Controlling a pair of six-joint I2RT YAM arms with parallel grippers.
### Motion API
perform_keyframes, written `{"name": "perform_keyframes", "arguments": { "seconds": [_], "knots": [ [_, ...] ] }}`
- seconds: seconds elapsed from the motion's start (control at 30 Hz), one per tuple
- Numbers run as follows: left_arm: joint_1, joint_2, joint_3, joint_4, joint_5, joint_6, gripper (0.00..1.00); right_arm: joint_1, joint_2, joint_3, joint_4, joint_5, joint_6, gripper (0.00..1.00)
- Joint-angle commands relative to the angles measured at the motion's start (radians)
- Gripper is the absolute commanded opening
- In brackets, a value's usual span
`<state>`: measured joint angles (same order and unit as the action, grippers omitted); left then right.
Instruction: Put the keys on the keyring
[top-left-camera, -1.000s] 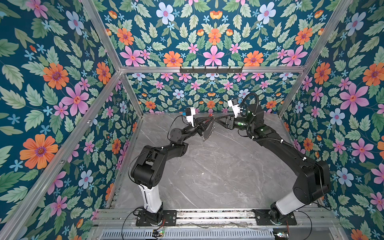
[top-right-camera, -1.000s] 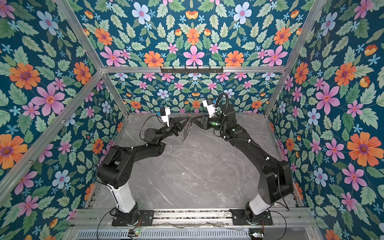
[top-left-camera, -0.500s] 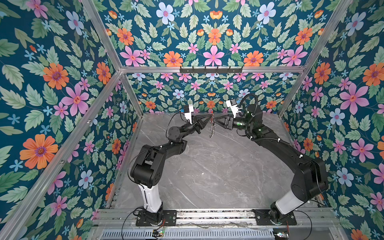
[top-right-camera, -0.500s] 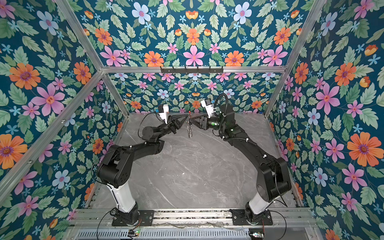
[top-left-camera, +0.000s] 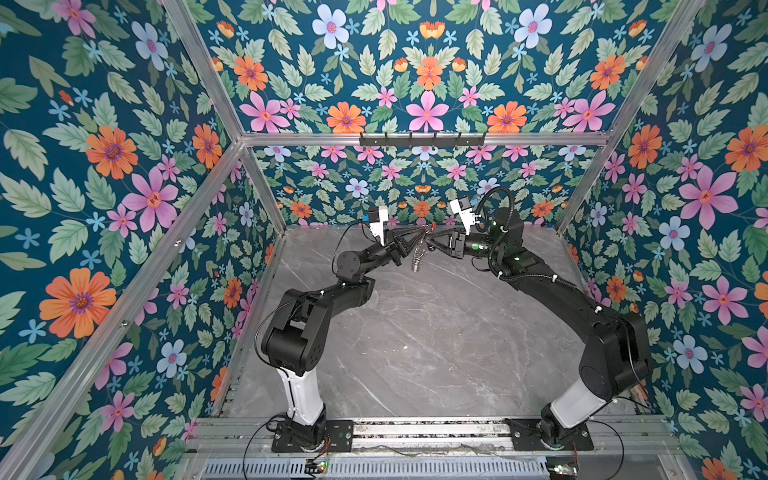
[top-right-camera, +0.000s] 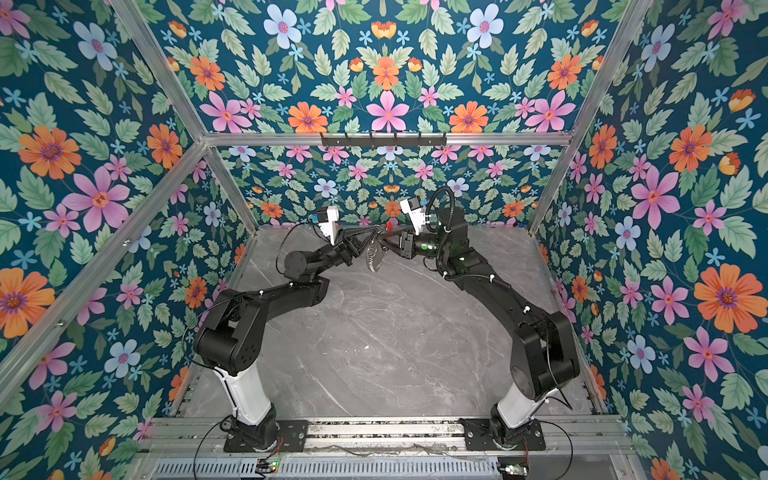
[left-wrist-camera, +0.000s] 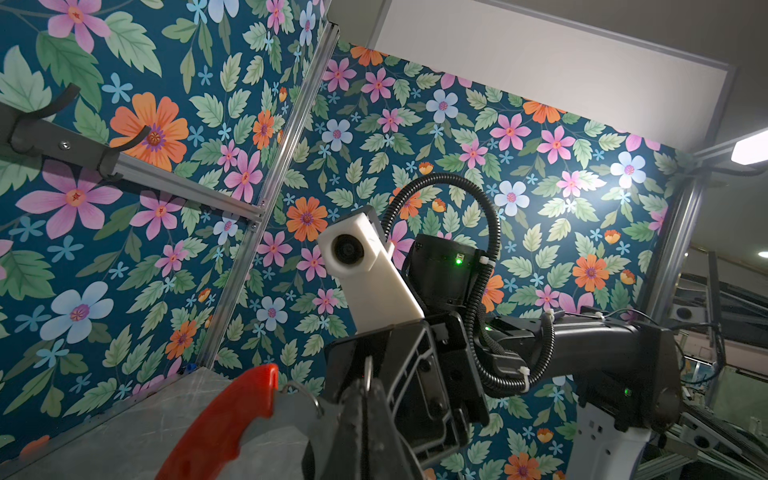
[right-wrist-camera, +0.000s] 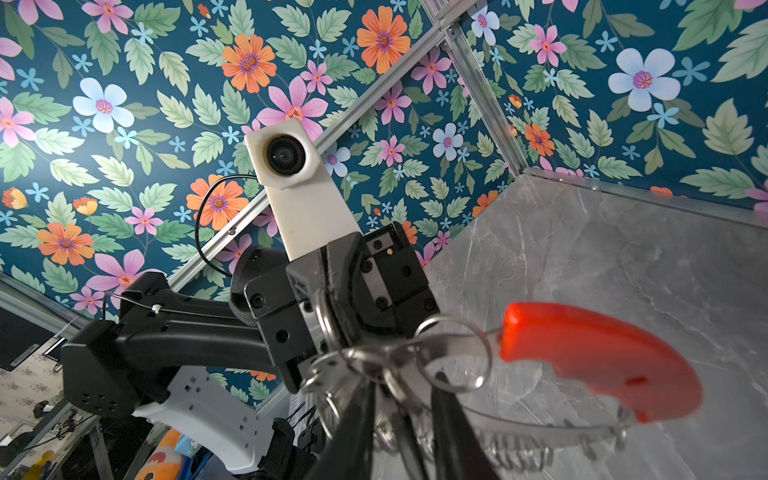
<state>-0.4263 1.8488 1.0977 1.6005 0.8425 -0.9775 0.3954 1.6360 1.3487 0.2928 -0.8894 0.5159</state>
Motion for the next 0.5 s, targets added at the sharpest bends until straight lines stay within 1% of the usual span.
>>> {"name": "perform_keyframes", "arguments": {
  "seconds": [0.0, 0.07, 0.13, 0.33, 0.47],
  "knots": [
    [0.004, -0.003, -0.001, 0.073, 0.015, -0.004, 0.0, 0.0, -0.017, -0.004, 0.025, -0.006, -0.011, 0.1],
    [0.007, -0.006, -0.002, 0.073, 0.015, -0.005, 0.0, 0.0, -0.026, -0.011, 0.018, 0.003, -0.021, 0.04],
    [0.01, -0.009, -0.003, 0.073, 0.018, -0.004, 0.0, -0.001, -0.04, -0.017, -0.004, 0.011, -0.04, 0.01],
    [0.014, -0.011, -0.019, 0.073, 0.026, -0.003, 0.0, -0.003, -0.09, -0.02, -0.098, 0.058, -0.125, 0.0],
    [0.015, -0.007, -0.023, 0.073, 0.031, -0.007, 0.0, -0.004, -0.105, -0.005, -0.134, 0.075, -0.15, 0.0]
  ]
}}
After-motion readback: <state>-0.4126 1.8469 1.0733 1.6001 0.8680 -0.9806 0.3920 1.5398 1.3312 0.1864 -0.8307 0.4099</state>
